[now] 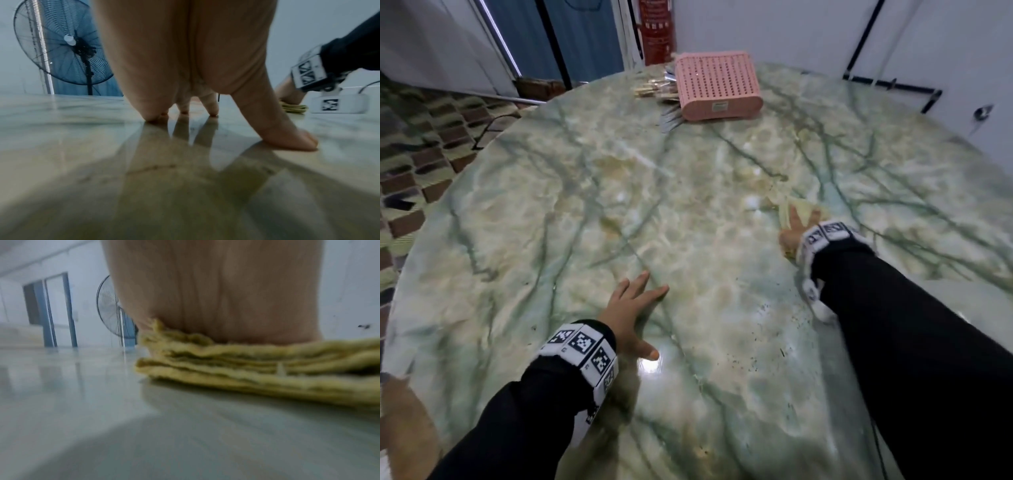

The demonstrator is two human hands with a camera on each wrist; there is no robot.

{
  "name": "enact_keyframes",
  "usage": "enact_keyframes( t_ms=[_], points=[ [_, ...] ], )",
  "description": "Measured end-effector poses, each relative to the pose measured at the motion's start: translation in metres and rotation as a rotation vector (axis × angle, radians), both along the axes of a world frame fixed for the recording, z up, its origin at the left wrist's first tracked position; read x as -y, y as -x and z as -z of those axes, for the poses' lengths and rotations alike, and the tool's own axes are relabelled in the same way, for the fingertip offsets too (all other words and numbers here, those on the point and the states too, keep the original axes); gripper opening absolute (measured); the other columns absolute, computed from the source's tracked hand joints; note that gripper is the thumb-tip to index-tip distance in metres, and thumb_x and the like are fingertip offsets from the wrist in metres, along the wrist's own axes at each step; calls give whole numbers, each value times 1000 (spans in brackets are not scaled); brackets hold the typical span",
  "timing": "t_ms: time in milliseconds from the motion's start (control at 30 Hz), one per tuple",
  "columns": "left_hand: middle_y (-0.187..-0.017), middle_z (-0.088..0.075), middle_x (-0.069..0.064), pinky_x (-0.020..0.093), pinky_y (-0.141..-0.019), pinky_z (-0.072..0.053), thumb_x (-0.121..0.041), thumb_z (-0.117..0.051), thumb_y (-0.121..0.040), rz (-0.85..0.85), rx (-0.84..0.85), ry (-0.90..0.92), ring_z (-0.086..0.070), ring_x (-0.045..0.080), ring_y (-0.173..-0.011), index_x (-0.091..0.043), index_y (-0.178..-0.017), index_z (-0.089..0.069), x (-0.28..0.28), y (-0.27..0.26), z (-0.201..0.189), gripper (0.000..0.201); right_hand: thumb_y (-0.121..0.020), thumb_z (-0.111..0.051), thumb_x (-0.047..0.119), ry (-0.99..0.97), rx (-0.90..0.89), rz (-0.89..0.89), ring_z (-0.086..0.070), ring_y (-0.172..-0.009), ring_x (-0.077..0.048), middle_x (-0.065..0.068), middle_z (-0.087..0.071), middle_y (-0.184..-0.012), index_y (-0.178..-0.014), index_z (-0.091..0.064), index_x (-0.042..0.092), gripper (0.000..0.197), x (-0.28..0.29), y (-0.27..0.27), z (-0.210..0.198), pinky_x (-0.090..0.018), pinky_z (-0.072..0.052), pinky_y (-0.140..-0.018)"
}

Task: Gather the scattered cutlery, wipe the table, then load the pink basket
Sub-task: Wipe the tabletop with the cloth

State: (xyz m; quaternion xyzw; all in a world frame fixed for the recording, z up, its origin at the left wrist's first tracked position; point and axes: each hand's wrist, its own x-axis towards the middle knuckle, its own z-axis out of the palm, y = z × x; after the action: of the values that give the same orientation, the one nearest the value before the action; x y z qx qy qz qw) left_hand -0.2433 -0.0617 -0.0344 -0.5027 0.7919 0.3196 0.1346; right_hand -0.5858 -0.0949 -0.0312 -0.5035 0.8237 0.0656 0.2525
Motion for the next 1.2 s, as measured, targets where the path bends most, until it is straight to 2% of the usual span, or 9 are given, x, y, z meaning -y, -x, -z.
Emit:
enact_keyframes(
  t_ms=[100, 233, 300, 367, 533, 700, 800, 1000, 1200],
  points=[
    [-156, 14, -7, 40, -115, -10, -27, -86, -60, -29, -45, -15, 13, 24, -143, -41, -145, -8, 0, -3, 1, 117, -96, -24, 50, 9, -45, -179, 8, -143, -40, -12, 17, -156, -146, 9, 40, 61, 42, -58, 15, -54, -5, -114],
    [-157, 8, -4, 38, -115, -9, -29, -87, -57, -28, -50, -10, 9, 26, -144, -35, -146, -7, 3, -3, -2, 120, -95, -31, 44, 114, 23, -483, 4, -146, -25, 2, 12, -158, -145, -1, 47, 59, -17, -136, 15, -58, -8, -111],
    [-157, 8, -4, 35, -115, -9, -28, -87, -57, -26, -54, -7, 8, 25, -144, -34, -146, -7, 2, -3, -4, 119, -92, -33, 41, 229, -31, -543, -9, -146, -20, 3, -1, -159, -144, -16, 48, 55, -59, -135, 8, -59, -16, -108],
    [-157, 8, -6, 33, -115, -8, -26, -86, -58, -28, -68, -8, 9, 22, -144, -36, -146, -10, 1, -2, -6, 117, -96, -33, 40, 39, 11, -597, 7, -146, -22, 4, 14, -157, -146, -5, 45, 57, -69, -98, 5, -58, -5, -112],
    [-156, 10, -10, 35, -116, -9, -30, -85, -59, 1, -34, -20, 11, 20, -144, -42, -144, -13, 4, -2, -8, 112, -97, -42, 35, 47, -49, -55, 0, -144, -36, -13, 7, -157, -150, -3, 29, 66, 0, 19, 0, -49, -8, -116],
    [-155, 14, -10, 34, -117, -9, -37, -83, -61, 73, 14, 0, 12, 22, -143, -45, -144, -7, 9, -4, -3, 113, -94, -48, 31, 72, -33, 92, -17, -141, -36, -20, -11, -155, -150, -5, 15, 73, 87, 39, -5, -48, -21, -111],
    [-152, 17, -13, 33, -117, -7, -42, -83, -59, 103, 21, 20, 13, 23, -143, -45, -143, -3, 10, -5, 1, 116, -93, -49, 35, 16, -113, -97, -18, -142, -34, -17, -2, -156, -149, 7, 26, 80, 136, -10, -12, -41, -35, -102],
    [-155, 13, -6, 33, -117, -3, -45, -84, -54, 103, 35, 47, 9, 27, -144, -44, -143, -3, 14, -6, 5, 121, -87, -16, 56, 88, -24, -686, 2, -144, -35, -3, 15, -157, -145, 6, 46, 62, 97, -157, 17, -53, -9, -113],
    [-156, 12, -7, 32, -116, -5, -40, -83, -58, 84, -2, 27, 11, 23, -143, -45, -144, -6, 10, -5, -1, 116, -99, -32, 39, -162, -79, -759, 16, -144, -20, 6, 26, -154, -146, 8, 42, 62, 0, -102, -3, -53, -1, -113]
  ],
)
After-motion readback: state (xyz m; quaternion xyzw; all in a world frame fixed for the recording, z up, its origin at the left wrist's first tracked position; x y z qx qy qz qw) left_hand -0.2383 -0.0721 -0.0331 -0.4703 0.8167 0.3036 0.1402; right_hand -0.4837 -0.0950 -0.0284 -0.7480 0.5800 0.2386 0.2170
